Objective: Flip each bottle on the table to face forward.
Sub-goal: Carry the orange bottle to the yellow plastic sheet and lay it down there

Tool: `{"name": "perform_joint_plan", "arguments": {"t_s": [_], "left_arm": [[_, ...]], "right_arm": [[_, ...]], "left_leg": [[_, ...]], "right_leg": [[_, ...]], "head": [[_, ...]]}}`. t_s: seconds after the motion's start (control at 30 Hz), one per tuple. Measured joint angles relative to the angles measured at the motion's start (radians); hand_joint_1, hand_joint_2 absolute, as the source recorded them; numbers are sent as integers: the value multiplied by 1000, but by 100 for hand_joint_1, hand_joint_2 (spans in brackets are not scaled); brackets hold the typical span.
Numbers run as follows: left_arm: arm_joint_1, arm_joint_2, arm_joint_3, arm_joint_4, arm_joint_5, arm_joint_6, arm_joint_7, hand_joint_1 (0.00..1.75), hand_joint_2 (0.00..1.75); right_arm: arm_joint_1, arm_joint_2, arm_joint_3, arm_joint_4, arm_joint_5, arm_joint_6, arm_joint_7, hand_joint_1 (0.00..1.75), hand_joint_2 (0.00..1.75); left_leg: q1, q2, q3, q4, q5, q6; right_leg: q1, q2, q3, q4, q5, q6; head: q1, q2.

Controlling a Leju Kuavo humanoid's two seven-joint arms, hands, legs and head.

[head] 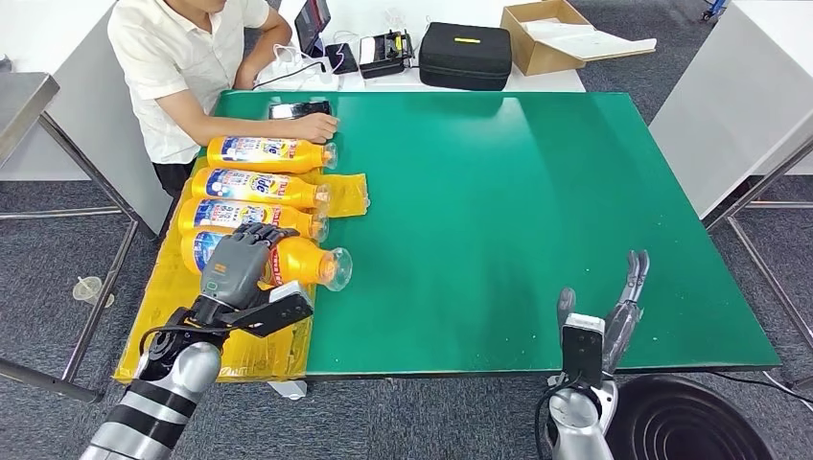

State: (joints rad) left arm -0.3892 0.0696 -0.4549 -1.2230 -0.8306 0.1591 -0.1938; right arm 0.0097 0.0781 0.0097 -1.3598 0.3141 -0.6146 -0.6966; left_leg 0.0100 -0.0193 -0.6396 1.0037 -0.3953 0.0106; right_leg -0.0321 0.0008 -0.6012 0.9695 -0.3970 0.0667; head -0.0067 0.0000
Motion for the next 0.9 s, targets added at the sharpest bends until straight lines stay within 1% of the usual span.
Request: {"name": "perform_joint_plan", "arguments": {"t_s": [0.07,0.13,0.33,0.47,0.63,0.7,0.73,0.77,0.83,0.87,0.9], "left_arm": [[-30,5,-23,72,-24,-47,12,175,175],[-61,0,-42,157,-29,-70,15,175,175],[-147,-25,-100,357,-92,-79,45,175,175],[-175,-34,-120,421,-98,-79,48,175,175],[-192,-40,-133,456,-98,-79,49,175,175],[-199,-42,-137,469,-96,-84,52,127,175],[-205,-44,-139,481,-93,-90,55,91,175],[-213,-47,-140,495,-87,-96,57,48,175],[-229,-54,-140,527,-67,-102,58,9,175],[-236,-58,-138,543,-54,-103,57,1,175],[-240,-62,-136,557,-42,-105,55,0,175]], "right_arm": [[-2,-2,5,1,-18,0,0,0,0],[-7,-5,16,4,-28,0,0,0,0],[-24,-9,48,19,-41,0,0,0,0],[-28,-10,58,27,-44,0,0,0,0],[-31,-14,65,32,-45,0,0,0,0],[-33,-15,67,34,-48,0,0,0,0],[-34,-16,69,36,-50,0,0,0,0],[-36,-16,71,37,-53,0,0,0,0],[-39,-17,76,41,-58,0,0,0,87],[-40,-17,79,43,-60,0,0,0,131],[-41,-17,81,45,-62,0,0,0,175]], "left_leg": [[0,0,0,0,0,0],[0,1,0,0,0,0],[0,1,0,0,0,0],[0,1,0,0,0,0],[0,2,0,0,0,0],[0,1,0,0,0,0],[0,1,0,0,0,0],[0,1,0,0,0,0],[0,1,1,0,0,0],[0,1,1,0,0,0],[0,1,1,0,0,0]], "right_leg": [[0,0,0,0,0,0],[0,0,0,0,0,0],[0,0,0,0,1,0],[0,0,0,0,1,0],[0,0,0,0,0,0],[0,0,0,0,1,0],[0,0,0,0,1,0],[0,0,0,0,1,0],[0,0,1,0,1,0],[0,0,2,0,1,0],[0,0,2,0,1,0]], "head": [[0,0],[0,0],[0,0],[0,0],[0,0],[0,0],[0,0],[0,0],[0,0],[0,0],[0,0]]}}
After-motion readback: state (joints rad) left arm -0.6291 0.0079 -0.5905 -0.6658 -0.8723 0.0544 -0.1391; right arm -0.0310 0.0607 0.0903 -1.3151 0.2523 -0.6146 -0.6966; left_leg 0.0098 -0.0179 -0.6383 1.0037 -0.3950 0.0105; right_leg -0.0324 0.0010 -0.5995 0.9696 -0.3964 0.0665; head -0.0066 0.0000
